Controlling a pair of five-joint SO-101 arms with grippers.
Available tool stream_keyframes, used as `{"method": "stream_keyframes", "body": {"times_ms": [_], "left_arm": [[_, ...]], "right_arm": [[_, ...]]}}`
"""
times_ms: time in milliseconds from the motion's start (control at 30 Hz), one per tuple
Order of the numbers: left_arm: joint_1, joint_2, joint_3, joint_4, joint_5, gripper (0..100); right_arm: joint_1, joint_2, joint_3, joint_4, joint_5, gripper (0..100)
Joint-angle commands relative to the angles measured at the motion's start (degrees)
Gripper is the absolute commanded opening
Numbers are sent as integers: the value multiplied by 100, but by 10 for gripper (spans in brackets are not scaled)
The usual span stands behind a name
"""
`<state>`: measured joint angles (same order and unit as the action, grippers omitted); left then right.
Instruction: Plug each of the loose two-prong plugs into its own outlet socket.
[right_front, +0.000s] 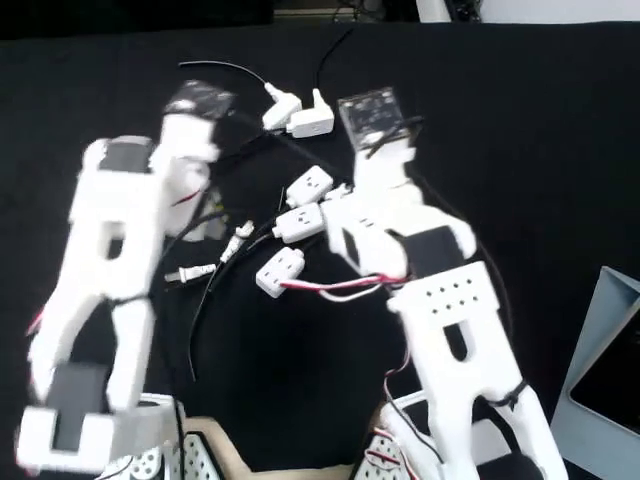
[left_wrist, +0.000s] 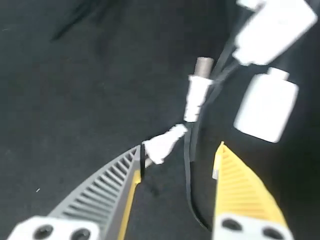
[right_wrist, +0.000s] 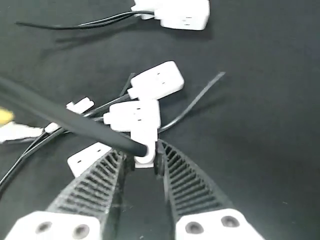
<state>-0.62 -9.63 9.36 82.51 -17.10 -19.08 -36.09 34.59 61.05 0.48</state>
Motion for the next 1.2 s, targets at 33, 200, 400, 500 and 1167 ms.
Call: {"method": "stream_keyframes", "body": {"times_ms": [33, 200, 400, 500, 1167], "left_arm": [[-910, -1732, 1877, -1099, -70, 230], [-1780, -2866, 3240, -1811, -35, 229], [-2738, -3560, 4295, -2338, -62, 103], [-2888, -3578, 4664, -2505, -44, 109], [-2765, -3631, 5895, -3464, 158, 116]], "right_arm": [[-695, -180, 136, -62, 0, 11], [-1354, -171, 743, -615, 18, 11], [-1785, -171, 1121, -712, 396, 11], [-1899, -171, 1411, -1002, 545, 11], [-1820, 1007, 1956, -2558, 879, 11]]}}
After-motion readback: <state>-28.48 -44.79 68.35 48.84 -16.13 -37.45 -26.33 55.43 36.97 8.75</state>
